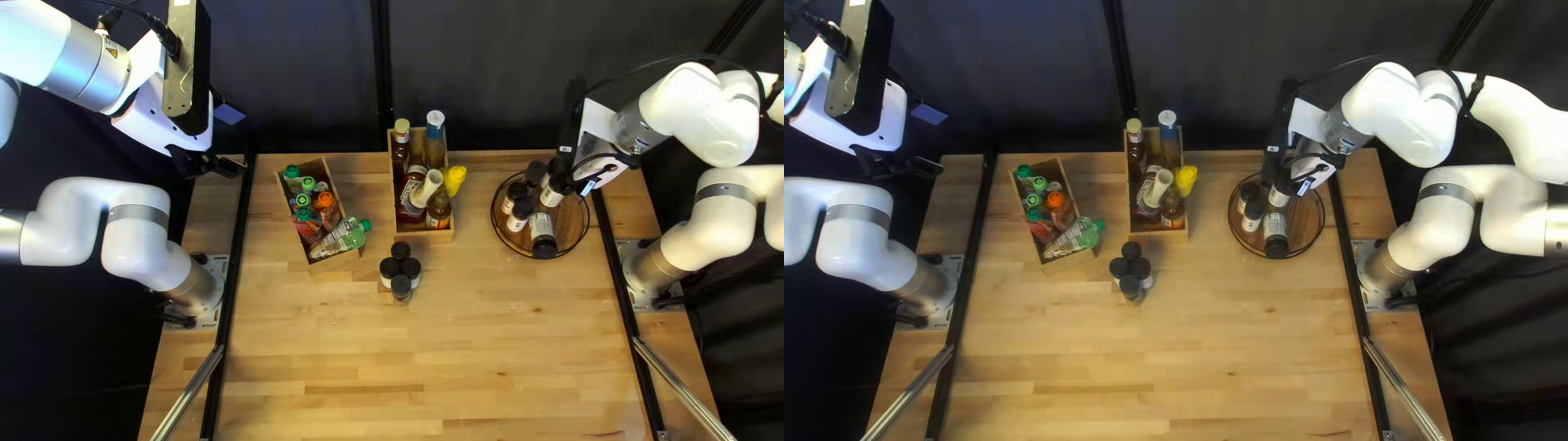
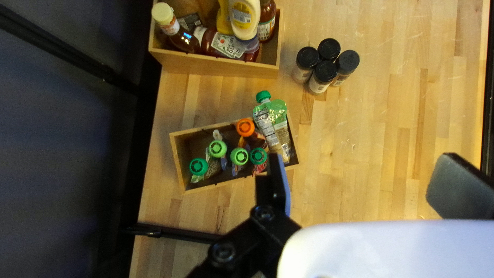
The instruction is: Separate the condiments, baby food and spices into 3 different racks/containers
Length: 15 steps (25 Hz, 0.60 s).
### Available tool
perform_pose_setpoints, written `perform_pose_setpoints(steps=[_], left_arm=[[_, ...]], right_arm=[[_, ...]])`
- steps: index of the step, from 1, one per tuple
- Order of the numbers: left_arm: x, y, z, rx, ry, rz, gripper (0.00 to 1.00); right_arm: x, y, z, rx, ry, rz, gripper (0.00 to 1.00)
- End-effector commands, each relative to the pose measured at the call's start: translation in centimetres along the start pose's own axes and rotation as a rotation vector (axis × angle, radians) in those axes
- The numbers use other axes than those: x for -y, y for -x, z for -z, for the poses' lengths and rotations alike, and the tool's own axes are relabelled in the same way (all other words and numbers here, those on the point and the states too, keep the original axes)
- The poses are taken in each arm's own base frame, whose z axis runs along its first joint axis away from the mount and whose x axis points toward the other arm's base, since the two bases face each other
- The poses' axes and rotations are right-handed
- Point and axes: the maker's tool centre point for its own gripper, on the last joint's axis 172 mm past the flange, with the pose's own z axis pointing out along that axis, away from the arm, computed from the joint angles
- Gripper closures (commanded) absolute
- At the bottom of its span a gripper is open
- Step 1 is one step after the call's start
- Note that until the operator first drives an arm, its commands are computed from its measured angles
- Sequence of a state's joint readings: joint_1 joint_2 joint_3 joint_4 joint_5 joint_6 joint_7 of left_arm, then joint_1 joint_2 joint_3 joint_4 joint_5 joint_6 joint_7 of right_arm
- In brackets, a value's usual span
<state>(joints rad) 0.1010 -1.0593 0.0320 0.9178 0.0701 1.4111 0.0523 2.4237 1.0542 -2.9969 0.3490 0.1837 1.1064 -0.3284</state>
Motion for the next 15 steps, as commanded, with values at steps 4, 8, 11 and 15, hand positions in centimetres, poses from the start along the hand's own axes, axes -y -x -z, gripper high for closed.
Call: perform_pose_setpoints(steps=[4,8,11,15], left_arm=[[0.0,0.0,0.0,0.0,0.0,0.0,0.0],[0.0,0.0,0.0,0.0,0.0,0.0,0.0],[0.0,0.0,0.0,0.0,0.0,0.0,0.0],[0.0,0.0,0.0,0.0,0.0,0.0,0.0]], right_arm=[[-3.3,4.9,-4.4,0.0,0.028,-0.109,1.0],[-3.5,5.6,-5.4,0.007,0.025,-0.125,1.0],[-3.4,5.9,-6.3,0.01,0.025,-0.13,1.0],[-3.5,5.8,-7.5,0.014,0.031,-0.131,1.0]])
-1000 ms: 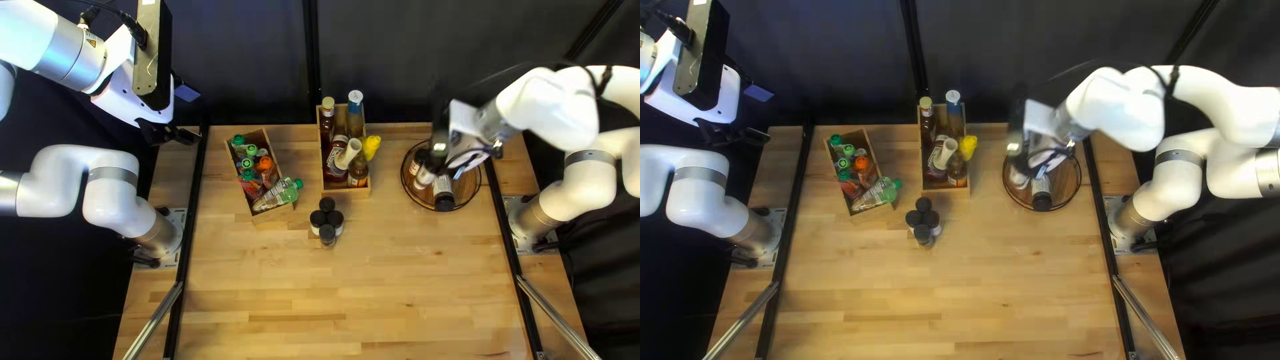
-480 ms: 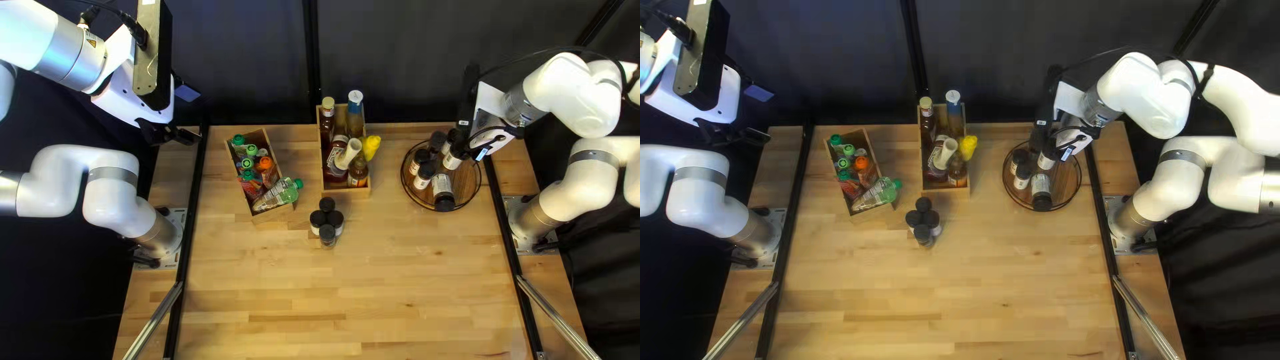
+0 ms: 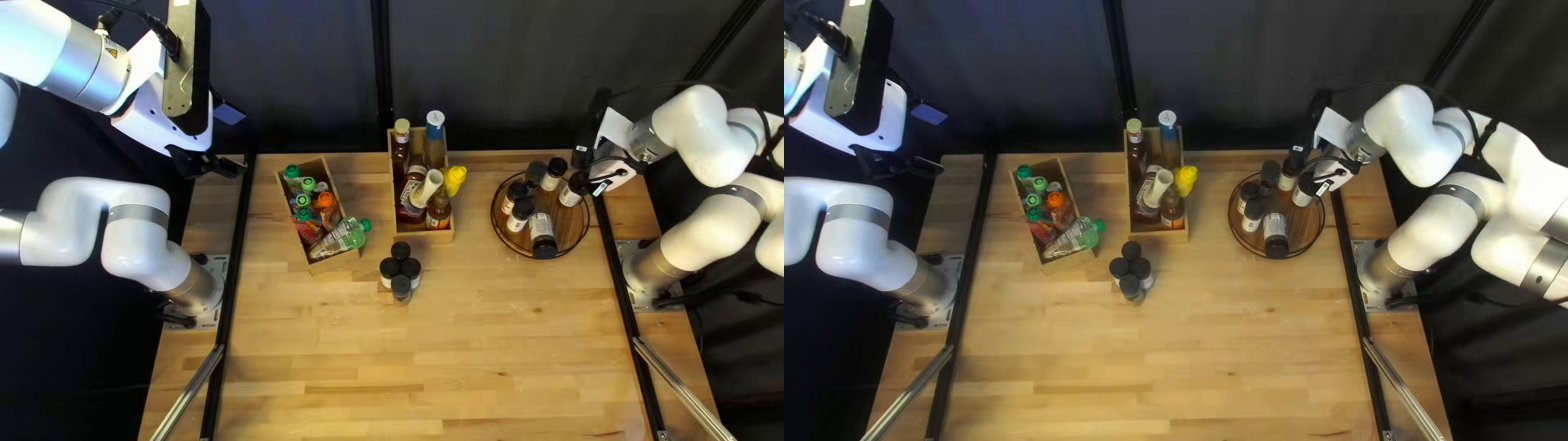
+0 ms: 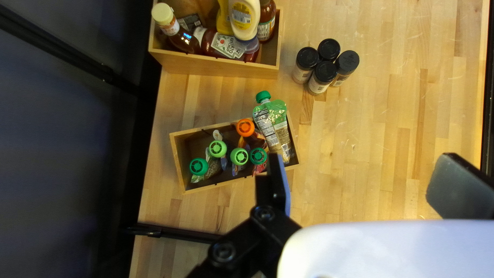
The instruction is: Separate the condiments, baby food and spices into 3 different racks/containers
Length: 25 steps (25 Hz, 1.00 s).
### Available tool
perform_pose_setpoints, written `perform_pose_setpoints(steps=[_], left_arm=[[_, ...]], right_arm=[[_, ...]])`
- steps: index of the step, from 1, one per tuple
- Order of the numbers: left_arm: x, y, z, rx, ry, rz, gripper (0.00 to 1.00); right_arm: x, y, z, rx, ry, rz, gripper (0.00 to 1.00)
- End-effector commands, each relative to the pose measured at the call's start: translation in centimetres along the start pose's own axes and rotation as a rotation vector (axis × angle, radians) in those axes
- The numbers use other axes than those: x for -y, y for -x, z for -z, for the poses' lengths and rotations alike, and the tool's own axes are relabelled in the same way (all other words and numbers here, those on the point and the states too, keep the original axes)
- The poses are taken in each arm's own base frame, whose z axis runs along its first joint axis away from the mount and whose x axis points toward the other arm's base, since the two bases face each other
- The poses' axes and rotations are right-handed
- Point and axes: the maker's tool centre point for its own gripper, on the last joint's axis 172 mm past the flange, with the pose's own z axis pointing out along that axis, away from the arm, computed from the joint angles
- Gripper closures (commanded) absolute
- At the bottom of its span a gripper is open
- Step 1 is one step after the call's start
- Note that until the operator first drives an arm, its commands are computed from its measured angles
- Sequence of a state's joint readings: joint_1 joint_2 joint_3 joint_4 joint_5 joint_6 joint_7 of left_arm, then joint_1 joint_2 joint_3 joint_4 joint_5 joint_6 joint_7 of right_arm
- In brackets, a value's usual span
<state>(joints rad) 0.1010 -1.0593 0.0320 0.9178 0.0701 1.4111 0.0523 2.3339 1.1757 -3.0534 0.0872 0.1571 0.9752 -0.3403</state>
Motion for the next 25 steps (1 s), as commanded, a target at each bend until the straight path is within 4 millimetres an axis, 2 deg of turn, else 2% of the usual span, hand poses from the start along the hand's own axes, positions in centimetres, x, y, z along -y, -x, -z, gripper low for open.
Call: perform_pose_setpoints(steps=[1,8,9,10,11,12,13,15,20,25], left_arm=[[0.0,0.0,0.0,0.0,0.0,0.0,0.0],[0.0,0.0,0.0,0.0,0.0,0.0,0.0],[0.0,0.0,0.0,0.0,0.0,0.0,0.0],[0.0,0.0,0.0,0.0,0.0,0.0,0.0],[0.0,0.0,0.0,0.0,0.0,0.0,0.0],[0.0,0.0,0.0,0.0,0.0,0.0,0.0],[0.0,0.0,0.0,0.0,0.0,0.0,0.0],[0.0,0.0,0.0,0.0,0.0,0.0,0.0],[0.0,0.0,0.0,0.0,0.0,0.0,0.0],[0.0,0.0,0.0,0.0,0.0,0.0,0.0]], right_arm=[[0.0,0.0,-1.4,0.006,0.005,-0.002,1.0],[0.1,-0.3,-3.2,0.013,0.017,0.0,0.99],[0.2,-0.3,-3.3,0.015,0.017,0.0,0.89],[0.2,-0.3,-3.4,0.017,0.018,0.001,0.6],[0.2,-0.3,-3.5,0.018,0.018,0.001,0.37],[0.3,-0.4,-3.6,0.019,0.019,0.001,0.3],[0.3,-0.4,-3.6,0.021,0.018,0.002,0.19],[0.4,-0.4,-3.5,0.022,0.017,0.006,0.13],[0.8,-0.8,-2.5,0.019,0.015,0.019,0.09],[1.8,-1.8,-0.2,0.006,0.014,0.039,0.0]])
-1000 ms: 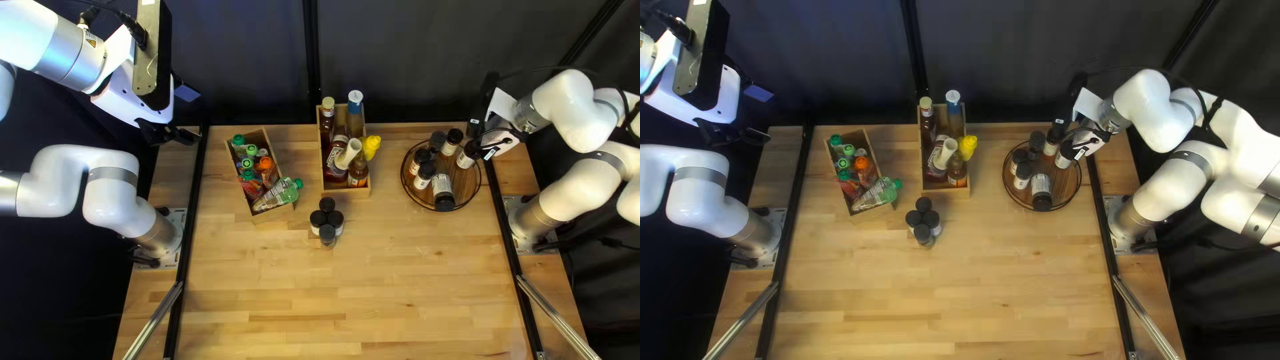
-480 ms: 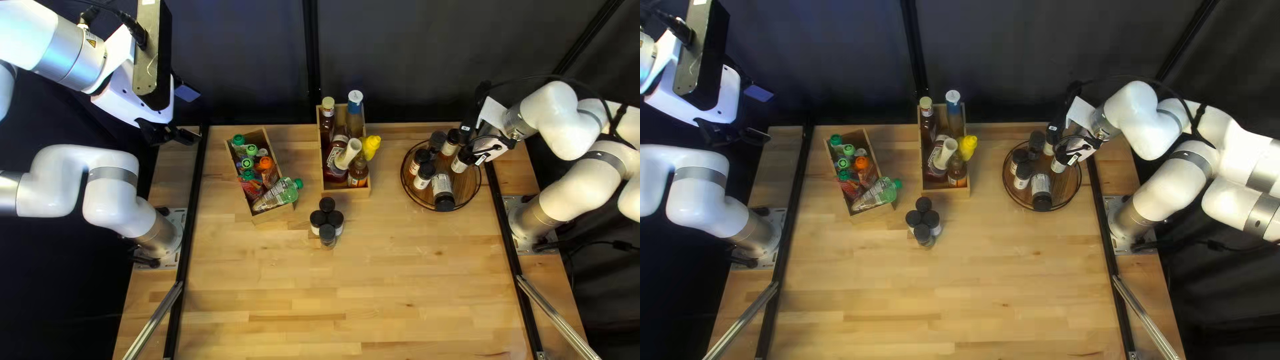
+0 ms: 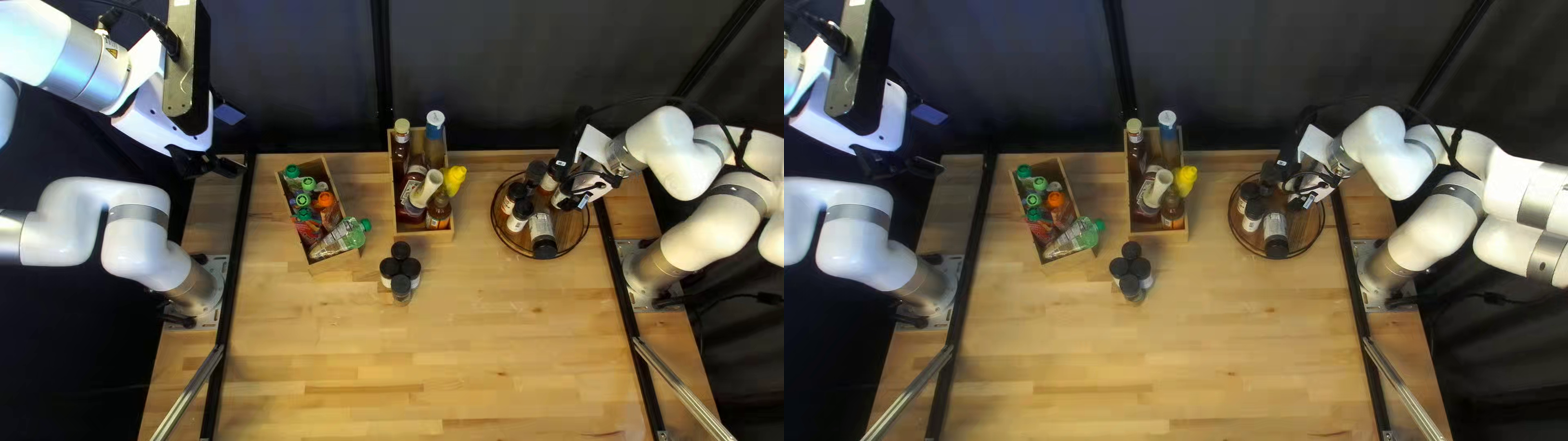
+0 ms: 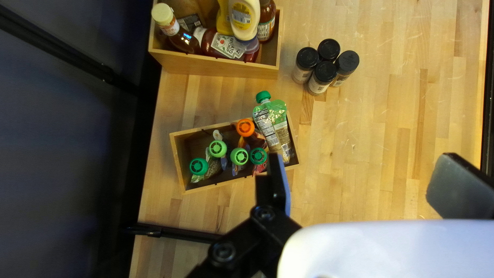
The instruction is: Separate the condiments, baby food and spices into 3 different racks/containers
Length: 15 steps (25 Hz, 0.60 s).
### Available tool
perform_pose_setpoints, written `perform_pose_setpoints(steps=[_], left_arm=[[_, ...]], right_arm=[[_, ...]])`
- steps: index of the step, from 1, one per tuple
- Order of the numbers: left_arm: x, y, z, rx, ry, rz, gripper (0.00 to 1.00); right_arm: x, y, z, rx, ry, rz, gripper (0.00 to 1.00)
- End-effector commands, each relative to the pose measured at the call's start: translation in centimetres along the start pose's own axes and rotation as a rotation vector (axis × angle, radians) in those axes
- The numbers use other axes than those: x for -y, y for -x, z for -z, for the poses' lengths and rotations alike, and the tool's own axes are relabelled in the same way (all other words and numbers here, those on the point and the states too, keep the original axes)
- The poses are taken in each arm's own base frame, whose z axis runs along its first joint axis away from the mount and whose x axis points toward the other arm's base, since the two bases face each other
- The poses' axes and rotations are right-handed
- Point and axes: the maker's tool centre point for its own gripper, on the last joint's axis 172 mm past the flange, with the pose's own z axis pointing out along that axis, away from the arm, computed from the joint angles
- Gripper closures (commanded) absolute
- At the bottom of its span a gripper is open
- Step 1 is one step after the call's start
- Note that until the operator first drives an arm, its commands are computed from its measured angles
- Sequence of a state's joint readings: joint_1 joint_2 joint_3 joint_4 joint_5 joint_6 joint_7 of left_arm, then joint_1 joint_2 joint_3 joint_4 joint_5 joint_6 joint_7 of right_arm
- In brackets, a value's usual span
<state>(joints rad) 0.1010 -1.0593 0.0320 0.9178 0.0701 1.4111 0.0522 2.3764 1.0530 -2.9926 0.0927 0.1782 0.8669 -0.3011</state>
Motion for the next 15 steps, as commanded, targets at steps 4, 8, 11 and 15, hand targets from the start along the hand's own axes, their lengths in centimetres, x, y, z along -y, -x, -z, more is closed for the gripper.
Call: perform_pose_setpoints(steps=[4,8,11,15], left_arm=[[0.0,0.0,0.0,0.0,0.0,0.0,0.0],[0.0,0.0,0.0,0.0,0.0,0.0,0.0],[0.0,0.0,0.0,0.0,0.0,0.0,0.0],[0.0,0.0,0.0,0.0,0.0,0.0,0.0]], right_arm=[[3.4,-2.8,4.3,-0.03,-0.012,0.062,0.0],[8.3,-6.4,6.3,-0.038,-0.039,0.165,0.0],[12.4,-9.5,7.6,-0.031,-0.061,0.265,0.0],[18.5,-13.6,9.7,0.006,-0.108,0.427,0.0]])
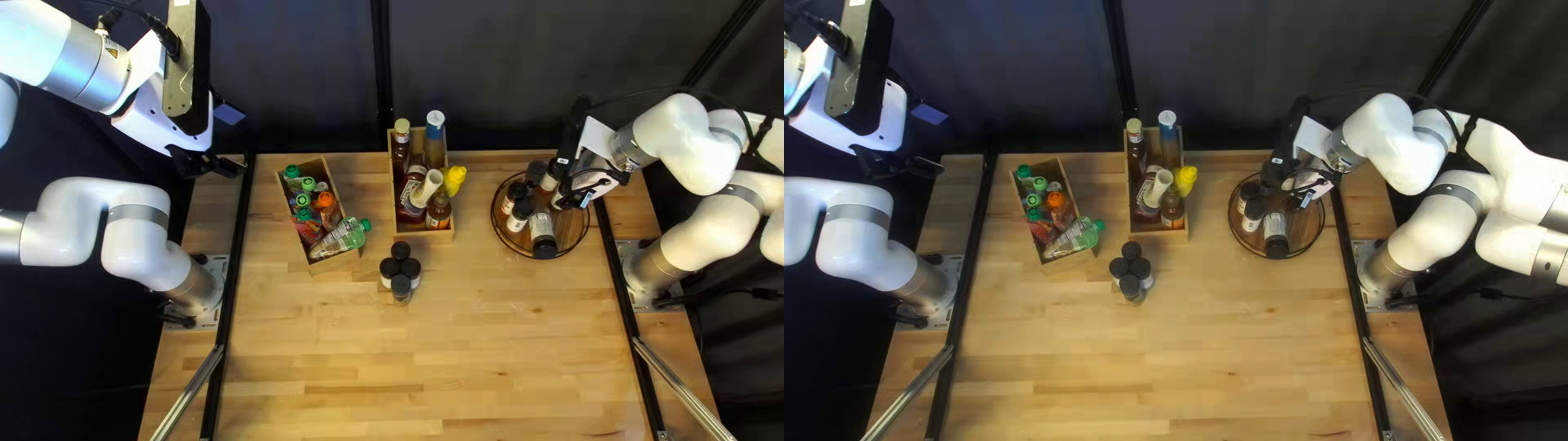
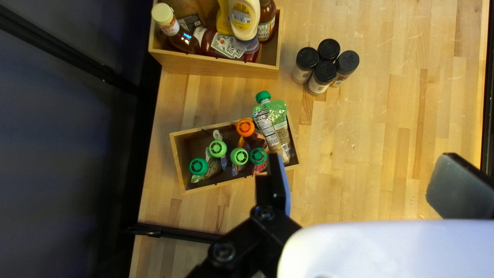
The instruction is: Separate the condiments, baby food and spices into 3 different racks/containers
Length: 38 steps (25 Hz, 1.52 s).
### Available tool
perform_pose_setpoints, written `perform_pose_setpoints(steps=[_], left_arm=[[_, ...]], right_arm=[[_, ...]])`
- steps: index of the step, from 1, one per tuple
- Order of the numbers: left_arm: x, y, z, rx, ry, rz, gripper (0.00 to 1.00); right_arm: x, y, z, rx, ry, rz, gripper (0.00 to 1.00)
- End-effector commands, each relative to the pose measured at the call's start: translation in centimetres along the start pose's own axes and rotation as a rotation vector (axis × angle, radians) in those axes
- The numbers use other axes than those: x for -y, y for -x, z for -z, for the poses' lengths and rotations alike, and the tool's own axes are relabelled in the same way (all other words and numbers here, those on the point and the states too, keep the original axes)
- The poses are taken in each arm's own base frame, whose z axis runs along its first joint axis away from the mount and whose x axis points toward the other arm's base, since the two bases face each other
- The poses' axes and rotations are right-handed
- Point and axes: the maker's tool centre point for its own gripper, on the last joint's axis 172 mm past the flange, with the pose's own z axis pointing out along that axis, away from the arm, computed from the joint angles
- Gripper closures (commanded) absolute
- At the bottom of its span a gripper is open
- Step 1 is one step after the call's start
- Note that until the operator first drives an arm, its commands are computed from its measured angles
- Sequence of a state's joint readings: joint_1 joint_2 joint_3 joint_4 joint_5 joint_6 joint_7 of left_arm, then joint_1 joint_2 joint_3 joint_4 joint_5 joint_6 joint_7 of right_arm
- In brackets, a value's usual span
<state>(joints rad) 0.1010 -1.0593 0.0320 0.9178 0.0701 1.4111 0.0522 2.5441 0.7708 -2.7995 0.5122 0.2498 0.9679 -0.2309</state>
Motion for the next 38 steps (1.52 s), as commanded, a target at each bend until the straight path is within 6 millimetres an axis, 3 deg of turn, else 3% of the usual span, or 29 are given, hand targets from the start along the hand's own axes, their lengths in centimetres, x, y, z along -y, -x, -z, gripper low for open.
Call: perform_pose_setpoints(steps=[1,6,9,23,27,31,38], left_arm=[[0.0,0.0,0.0,0.0,0.0,0.0,0.0],[0.0,0.0,0.0,0.0,0.0,0.0,0.0],[0.0,0.0,0.0,0.0,0.0,0.0,0.0],[0.0,0.0,0.0,0.0,0.0,0.0,0.0],[0.0,0.0,0.0,0.0,0.0,0.0,0.0],[0.0,0.0,0.0,0.0,0.0,0.0,0.0],[0.0,0.0,0.0,0.0,0.0,0.0,0.0]], right_arm=[[6.5,-6.7,2.0,0.042,-0.07,0.204,0.0],[10.8,-11.0,5.3,0.075,-0.126,0.378,0.0],[12.0,-12.1,6.5,0.084,-0.116,0.449,0.0],[11.8,-12.5,6.7,0.057,-0.049,0.511,0.0],[12.0,-13.7,5.8,0.022,-0.08,0.48,0.0],[13.6,-15.8,3.6,0.023,-0.096,0.428,0.0],[14.8,-16.2,-0.9,0.043,-0.104,0.33,0.0]])
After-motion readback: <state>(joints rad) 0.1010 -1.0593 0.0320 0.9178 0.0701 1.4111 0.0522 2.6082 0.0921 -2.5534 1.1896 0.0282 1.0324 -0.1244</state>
